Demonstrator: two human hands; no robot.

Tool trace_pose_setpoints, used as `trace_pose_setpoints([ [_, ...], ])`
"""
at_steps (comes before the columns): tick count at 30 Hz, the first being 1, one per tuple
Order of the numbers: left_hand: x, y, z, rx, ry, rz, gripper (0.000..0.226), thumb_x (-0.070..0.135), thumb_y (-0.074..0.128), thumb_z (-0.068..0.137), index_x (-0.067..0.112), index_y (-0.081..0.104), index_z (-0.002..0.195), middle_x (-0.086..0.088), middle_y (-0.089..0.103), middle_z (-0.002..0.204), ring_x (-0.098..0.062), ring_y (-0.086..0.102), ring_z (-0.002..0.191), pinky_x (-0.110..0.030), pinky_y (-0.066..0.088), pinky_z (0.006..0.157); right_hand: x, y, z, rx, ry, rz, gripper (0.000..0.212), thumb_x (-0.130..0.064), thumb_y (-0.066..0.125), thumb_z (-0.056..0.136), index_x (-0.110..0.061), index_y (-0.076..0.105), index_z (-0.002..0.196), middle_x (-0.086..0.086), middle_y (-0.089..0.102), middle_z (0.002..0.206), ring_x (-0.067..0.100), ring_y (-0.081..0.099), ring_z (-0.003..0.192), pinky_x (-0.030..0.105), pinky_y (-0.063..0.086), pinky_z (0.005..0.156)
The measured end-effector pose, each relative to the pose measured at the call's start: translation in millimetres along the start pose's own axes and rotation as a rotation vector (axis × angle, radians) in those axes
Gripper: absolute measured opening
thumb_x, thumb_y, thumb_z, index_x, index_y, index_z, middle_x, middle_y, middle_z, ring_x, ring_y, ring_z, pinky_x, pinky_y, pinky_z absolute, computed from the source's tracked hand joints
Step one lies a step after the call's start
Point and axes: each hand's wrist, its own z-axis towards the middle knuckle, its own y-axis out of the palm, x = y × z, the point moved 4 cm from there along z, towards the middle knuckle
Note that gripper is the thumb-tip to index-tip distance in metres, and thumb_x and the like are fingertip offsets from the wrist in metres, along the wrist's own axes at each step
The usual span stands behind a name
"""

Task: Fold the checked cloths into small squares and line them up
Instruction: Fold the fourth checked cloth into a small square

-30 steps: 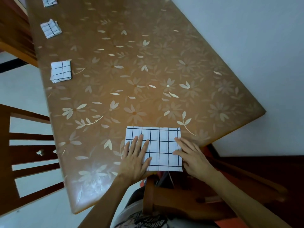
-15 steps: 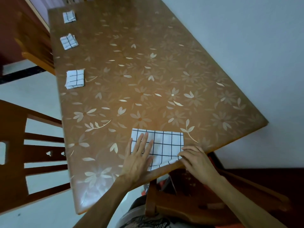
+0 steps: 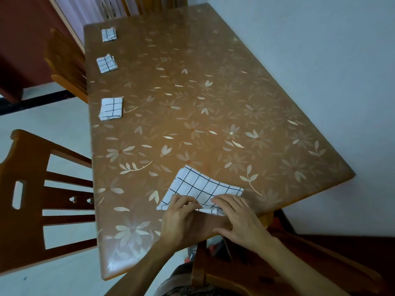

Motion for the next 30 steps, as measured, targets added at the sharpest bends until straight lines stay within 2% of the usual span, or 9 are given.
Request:
trace_pose_setpoints([
  [2,-3.1,-4.7,-1.0,-0.001,0.041,-0.069,0.06,0.071,0.041,0.093,0.022,0.077,0.089,0.008,0.069,0.102,-0.016,0.056,0.095,-0.034,0.051,0.07,6.1,5.8,1.4,-0.003,0.017,-0.045,0.058,-0.027,0.079,0.071,-0.027,0.055,0.123,-0.009,0.052,0.13,0.013,0.044,0.126,0.024,0.023,0.108],
  [5,-7.2,-2.9,-0.6,0.032,0.094,-0.114,0.049,0.065,0.056,0.09,0.021,0.076,0.089,0.007,0.068,0.11,-0.017,0.056,0.106,-0.041,0.05,0.08,18.0,4.3,4.5,0.066,0.04,-0.067,0.049,-0.003,0.078,0.053,-0.026,0.064,0.093,-0.012,0.061,0.1,0.013,0.053,0.106,0.021,0.021,0.105],
  [7,-5.5,-2.1,3.8,0.054,0.109,-0.134,0.051,0.063,0.052,0.094,0.019,0.077,0.089,0.005,0.069,0.114,-0.016,0.055,0.113,-0.045,0.05,0.083,22.7,1.5,4.8,0.099,0.054,-0.062,0.043,-0.002,0.077,0.051,-0.024,0.064,0.086,-0.012,0.06,0.09,0.013,0.052,0.096,0.022,0.028,0.098],
  [10,-6.8,-0.8,4.5,0.089,0.104,-0.104,0.058,0.066,0.049,0.093,0.016,0.077,0.086,0.002,0.071,0.113,-0.014,0.054,0.114,-0.042,0.053,0.085,23.5,-0.7,3.5,0.099,0.057,-0.036,0.036,-0.006,0.074,0.057,-0.024,0.063,0.087,-0.012,0.058,0.087,0.014,0.053,0.088,0.024,0.034,0.088],
  [14,-27.2,6.7,-14.4,-0.03,-0.02,0.024,0.058,0.075,0.07,0.068,0.023,0.075,0.094,0.011,0.07,0.111,-0.012,0.057,0.104,-0.03,0.053,0.085,23.2,5.7,-2.2,0.035,0.026,0.07,0.031,-0.011,0.073,0.069,-0.027,0.062,0.093,-0.014,0.058,0.092,0.008,0.054,0.089,0.024,0.04,0.082],
  [17,-53.1,14.5,-24.6,-0.122,-0.135,-0.014,0.042,0.05,0.078,0.07,0.028,0.073,0.105,0.012,0.069,0.117,-0.011,0.062,0.108,-0.037,0.061,0.075,25.7,7.0,-6.9,0.044,0.102,0.228,0.028,-0.012,0.071,0.074,-0.028,0.066,0.096,-0.02,0.059,0.094,-0.006,0.047,0.092,0.023,0.042,0.083],
  [23,-49.7,8.8,-32.1,-0.17,-0.036,0.053,0.058,0.068,0.061,0.076,0.028,0.068,0.116,0.007,0.057,0.141,-0.013,0.066,0.109,-0.029,0.061,0.073,26.5,-0.1,-3.5,0.063,0.131,0.32,0.023,-0.013,0.065,0.076,-0.027,0.068,0.094,-0.02,0.06,0.096,0.0,0.055,0.096,0.03,0.048,0.084],
  [27,-50.2,16.4,-32.7,-0.337,0.03,0.269,0.076,0.074,0.045,0.082,0.027,0.047,0.142,0.009,0.036,0.158,-0.018,0.065,0.114,-0.033,0.063,0.066,26.4,2.8,0.4,-0.006,0.103,0.32,0.025,-0.012,0.062,0.075,-0.031,0.063,0.092,-0.02,0.062,0.102,0.0,0.057,0.101,0.034,0.047,0.088],
  [30,-58.3,21.4,-32.8,-0.423,-0.019,0.358,0.094,0.085,0.029,0.08,0.019,0.046,0.145,0.003,0.044,0.153,-0.022,0.06,0.122,-0.037,0.063,0.068,31.2,7.4,-0.4,-0.081,0.138,0.33,0.029,-0.013,0.061,0.075,-0.034,0.062,0.095,-0.023,0.064,0.108,-0.006,0.054,0.108,0.033,0.044,0.096],
])
